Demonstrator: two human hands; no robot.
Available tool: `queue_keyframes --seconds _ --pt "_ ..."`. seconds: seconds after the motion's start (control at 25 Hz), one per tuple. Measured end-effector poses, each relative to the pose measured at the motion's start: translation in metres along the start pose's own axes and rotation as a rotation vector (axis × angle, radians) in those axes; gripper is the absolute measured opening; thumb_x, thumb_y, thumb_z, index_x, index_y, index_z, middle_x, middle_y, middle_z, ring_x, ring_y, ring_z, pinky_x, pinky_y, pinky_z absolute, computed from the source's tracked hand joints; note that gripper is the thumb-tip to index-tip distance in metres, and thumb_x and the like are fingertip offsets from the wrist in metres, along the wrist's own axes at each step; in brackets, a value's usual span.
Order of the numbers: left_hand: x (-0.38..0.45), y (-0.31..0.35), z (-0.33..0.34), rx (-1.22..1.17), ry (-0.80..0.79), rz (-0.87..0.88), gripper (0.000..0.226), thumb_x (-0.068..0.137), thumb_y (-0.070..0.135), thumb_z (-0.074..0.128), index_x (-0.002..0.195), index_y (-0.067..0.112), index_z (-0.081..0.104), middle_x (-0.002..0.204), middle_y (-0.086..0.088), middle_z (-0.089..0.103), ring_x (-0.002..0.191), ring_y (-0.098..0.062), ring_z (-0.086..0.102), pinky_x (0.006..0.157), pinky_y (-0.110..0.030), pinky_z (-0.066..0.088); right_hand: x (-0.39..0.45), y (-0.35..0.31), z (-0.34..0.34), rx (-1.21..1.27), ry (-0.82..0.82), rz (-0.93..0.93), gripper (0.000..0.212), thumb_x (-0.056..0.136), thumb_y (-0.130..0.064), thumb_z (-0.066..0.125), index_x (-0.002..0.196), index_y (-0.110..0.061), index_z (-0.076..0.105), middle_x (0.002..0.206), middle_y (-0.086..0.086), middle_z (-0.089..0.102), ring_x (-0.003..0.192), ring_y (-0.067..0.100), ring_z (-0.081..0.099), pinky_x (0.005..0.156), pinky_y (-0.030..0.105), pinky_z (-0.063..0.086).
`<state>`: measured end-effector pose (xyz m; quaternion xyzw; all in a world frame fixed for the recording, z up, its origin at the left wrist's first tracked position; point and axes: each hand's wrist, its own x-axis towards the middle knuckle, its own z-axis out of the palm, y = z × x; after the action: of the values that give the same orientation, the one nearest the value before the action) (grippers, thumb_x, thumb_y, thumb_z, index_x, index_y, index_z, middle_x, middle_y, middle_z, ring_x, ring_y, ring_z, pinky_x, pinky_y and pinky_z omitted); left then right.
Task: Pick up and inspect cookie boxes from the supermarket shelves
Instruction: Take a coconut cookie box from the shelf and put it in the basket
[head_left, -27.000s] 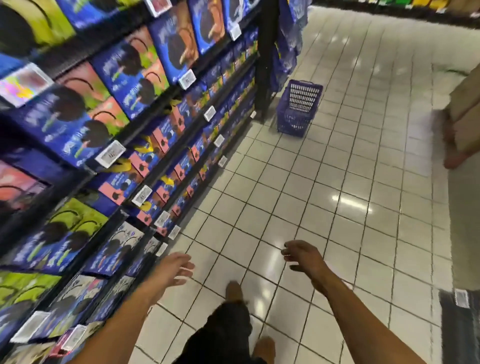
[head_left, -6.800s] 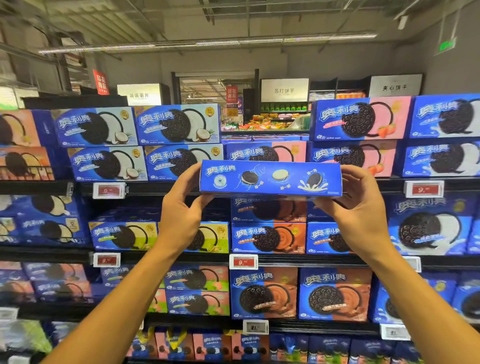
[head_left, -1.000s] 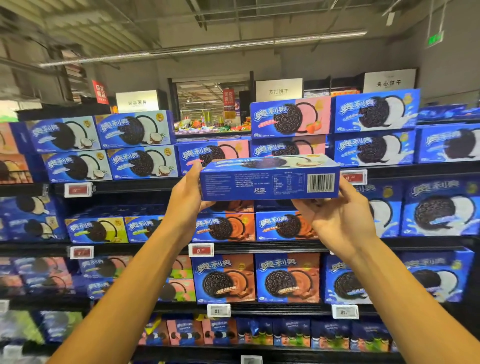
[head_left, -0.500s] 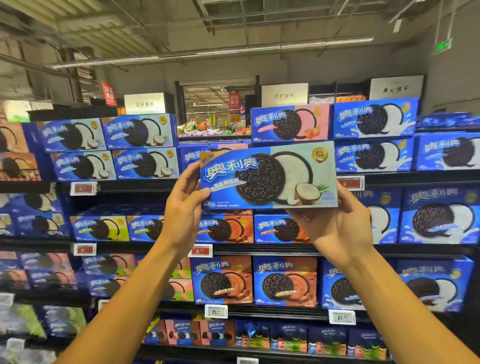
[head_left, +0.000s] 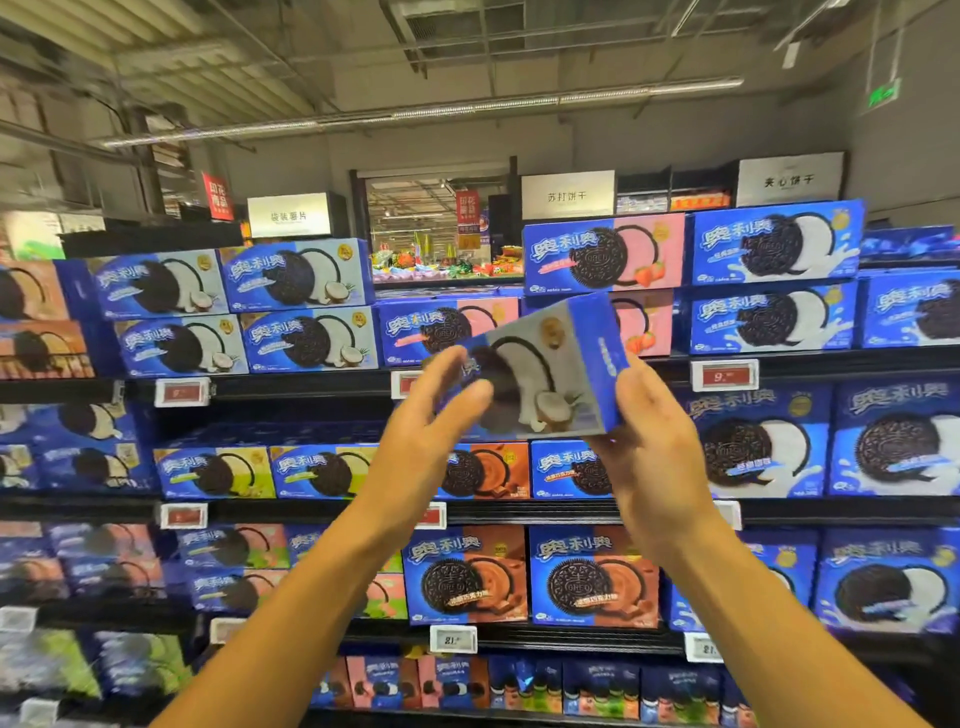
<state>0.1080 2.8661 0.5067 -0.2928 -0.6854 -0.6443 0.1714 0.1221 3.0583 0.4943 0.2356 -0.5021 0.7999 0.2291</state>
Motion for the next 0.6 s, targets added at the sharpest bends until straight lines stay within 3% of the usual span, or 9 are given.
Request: queue_keyframes --seconds 0.08,0.12,0.24,0.32,0.4,0.48,0.6 --pt "-0.005 0.006 0.01 -0.101 -0.203 0.017 0.061 0.084 0.061 0.06 0.137 0.033 0.049 0.137 0.013 0.059 0.129 -0.006 0.052 0.107 -0.032 0.043 -0.005 0.008 0.018 -0.116 -0.049 -0.087 0.031 0.097 -0.031 0.059 0.126 -0.025 0.064 0.12 -0.008 0.073 0.109 0.009 0.068 0.085 0.022 0.053" --pt "-0.006 0.007 0.011 -0.142 -0.214 0.033 0.062 0.084 0.064 0.058 0.136 0.032 0.048 0.133 0.013 0.061 0.125 -0.007 0.056 0.104 -0.031 0.047 -0.009 0.012 0.026 -0.171 -0.095 -0.127 0.028 0.096 -0.028 0.059 0.124 -0.03 0.064 0.122 -0.013 0.071 0.113 0.006 0.066 0.088 0.019 0.052" --pt "-0.004 0.004 -0.003 -0.323 -0.1 0.001 0.068 0.082 0.061 0.063 0.135 0.021 0.049 0.131 0.001 0.065 0.122 -0.018 0.06 0.1 -0.035 0.051 -0.016 0.027 0.041 -0.273 -0.238 -0.149 0.034 0.097 -0.029 0.055 0.129 -0.04 0.058 0.136 -0.023 0.061 0.131 -0.002 0.051 0.101 0.015 0.044" --pt "-0.002 -0.005 -0.018 -0.459 -0.03 -0.044 0.064 0.084 0.048 0.06 0.137 0.014 0.049 0.132 -0.005 0.065 0.121 -0.023 0.061 0.094 -0.035 0.054 -0.018 0.037 0.044 -0.34 -0.327 -0.139 0.04 0.1 -0.032 0.05 0.139 -0.034 0.053 0.146 -0.019 0.053 0.139 -0.001 0.042 0.109 0.016 0.037" --pt "-0.001 -0.017 -0.035 -0.584 0.01 -0.103 0.056 0.089 0.041 0.051 0.136 0.01 0.052 0.129 -0.009 0.066 0.119 -0.026 0.063 0.09 -0.036 0.056 -0.014 0.044 0.043 -0.384 -0.389 -0.1 0.044 0.101 -0.026 0.05 0.144 -0.025 0.052 0.145 -0.015 0.054 0.136 -0.002 0.045 0.105 0.012 0.038" --pt "-0.001 -0.034 -0.05 -0.72 0.042 -0.155 0.052 0.09 0.042 0.043 0.13 0.011 0.061 0.13 -0.012 0.065 0.118 -0.032 0.063 0.093 -0.047 0.055 -0.007 0.05 0.04 -0.44 -0.35 -0.085 0.044 0.099 -0.018 0.053 0.143 -0.022 0.052 0.141 -0.015 0.058 0.131 0.001 0.052 0.102 0.014 0.042" --pt "0.0 -0.054 -0.069 -0.852 0.03 -0.169 0.049 0.086 0.049 0.051 0.121 0.02 0.07 0.133 -0.012 0.063 0.118 -0.035 0.061 0.097 -0.056 0.048 0.008 0.06 0.026 -0.613 -0.05 -0.092 0.046 0.101 -0.022 0.059 0.145 -0.026 0.048 0.146 -0.007 0.052 0.132 0.008 0.049 0.111 0.031 0.04"
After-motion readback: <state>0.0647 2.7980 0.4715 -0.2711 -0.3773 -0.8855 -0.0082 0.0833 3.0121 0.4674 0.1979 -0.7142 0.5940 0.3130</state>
